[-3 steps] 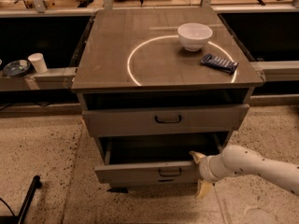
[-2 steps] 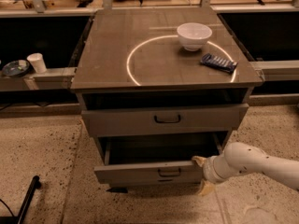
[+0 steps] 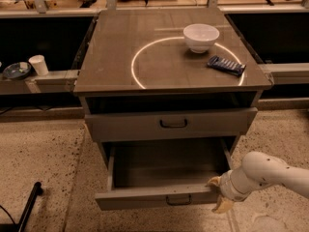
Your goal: Open middle drawer
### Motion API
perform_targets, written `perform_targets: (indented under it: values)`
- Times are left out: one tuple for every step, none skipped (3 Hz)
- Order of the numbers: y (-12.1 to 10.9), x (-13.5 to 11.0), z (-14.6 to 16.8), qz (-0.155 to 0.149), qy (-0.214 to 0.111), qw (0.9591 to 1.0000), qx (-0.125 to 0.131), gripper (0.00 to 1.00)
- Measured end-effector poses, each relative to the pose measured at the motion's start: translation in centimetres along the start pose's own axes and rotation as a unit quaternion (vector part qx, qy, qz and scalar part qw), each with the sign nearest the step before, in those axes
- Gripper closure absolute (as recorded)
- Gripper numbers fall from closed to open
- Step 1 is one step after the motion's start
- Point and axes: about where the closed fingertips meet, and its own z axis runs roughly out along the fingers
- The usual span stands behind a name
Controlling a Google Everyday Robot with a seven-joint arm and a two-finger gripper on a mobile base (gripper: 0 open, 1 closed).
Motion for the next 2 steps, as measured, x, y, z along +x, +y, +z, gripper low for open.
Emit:
perform_targets:
  values:
    - [0.0,-0.1,-0.3,0.000,0.000,1.0000,0.000,0.37]
    - [5.8,0.5,0.4,0.022,0.016,0.9975,-0.065,0.32]
